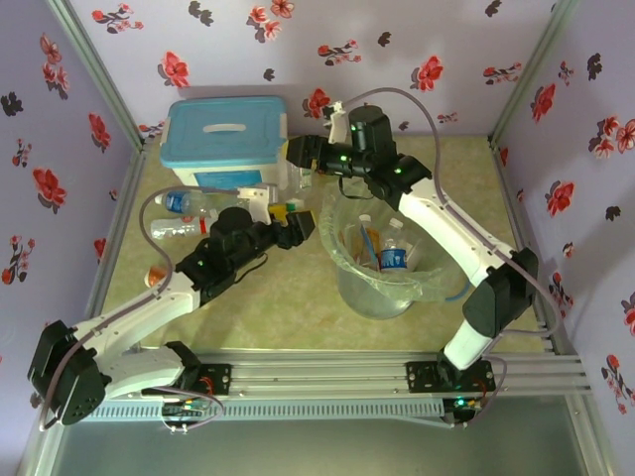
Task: Put the plastic bottles in the bin
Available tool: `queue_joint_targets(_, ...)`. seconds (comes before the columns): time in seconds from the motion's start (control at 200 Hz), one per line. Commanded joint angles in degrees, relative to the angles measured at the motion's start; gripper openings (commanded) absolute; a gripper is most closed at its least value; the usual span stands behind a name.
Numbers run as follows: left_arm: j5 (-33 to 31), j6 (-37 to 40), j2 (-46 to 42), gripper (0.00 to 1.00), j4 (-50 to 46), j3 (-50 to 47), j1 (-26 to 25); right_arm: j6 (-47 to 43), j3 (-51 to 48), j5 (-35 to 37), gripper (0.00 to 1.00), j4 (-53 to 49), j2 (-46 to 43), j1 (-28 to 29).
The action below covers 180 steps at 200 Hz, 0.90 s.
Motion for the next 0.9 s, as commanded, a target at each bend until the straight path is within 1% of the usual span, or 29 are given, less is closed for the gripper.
queue_joint_targets(0.0, -2.1, -0.7, -3.0, 0.91, 4.4, -2.8, -0.1, 1.6, -1.0, 2.5, 0.47, 4.5, -2.0, -0.9)
queue_joint_targets(0.08, -2.8, -1.7, -4.5, 0.99, 4.7, -4.3, 0.2, 2.7, -1.9, 3.1, 0.47, 6.6, -2.0, -1.8)
queue_joint_targets(0.2, -3.8, -1.9, -6.4, 1.00, 1.4, -4.3, 0.4, 4.4, -0.8, 2.8, 0.46, 10.0, -1.7, -3.2)
queue_joint_targets(0.305, -8.0, -4.4, -7.7, 1.00, -6.8, -3.2, 1.5, 3.2, 4.2, 2.2, 0.47, 8.2, -1.3, -4.5)
queue_joint_targets(0.435, -13.0, -13.2, -8.4, 1.00, -19.8, -3.0, 5.8, 0.0, 9.9, 2.2, 0.47, 3.4, -2.7, -6.9)
queue_joint_targets(0.535, -15.4, -17.5, -9.0, 1.00, -26.6, -3.2, 7.7, -4.9, 14.7, 2.1, 0.47, -5.6, -4.3, -9.4)
queue_joint_targets(0.635, -17.3, -18.1, -9.2, 0.99, -28.2, -3.4, 8.0, -11.7, 20.1, 3.9, 0.47, -19.2, -5.8, -11.7)
queue_joint_targets(0.685, -17.7, -17.9, -8.6, 0.98, -27.7, -3.4, 8.2, -16.2, 22.2, 7.5, 0.47, -27.0, -6.8, -11.9)
queue_joint_targets(0.75, -17.6, -16.7, -7.2, 0.97, -25.8, -3.2, 8.3, -20.4, 22.9, 13.1, 0.47, -34.6, -8.6, -11.9)
queue_joint_targets(0.82, -17.4, -14.9, -4.8, 0.96, -24.2, -2.4, 8.4, -22.8, 22.7, 19.6, 0.46, -41.1, -10.3, -11.9)
queue_joint_targets(0.895, -16.5, -11.9, -1.6, 0.96, -24.3, 0.2, 8.6, -24.3, 22.2, 24.7, 0.45, -47.1, -12.2, -11.9)
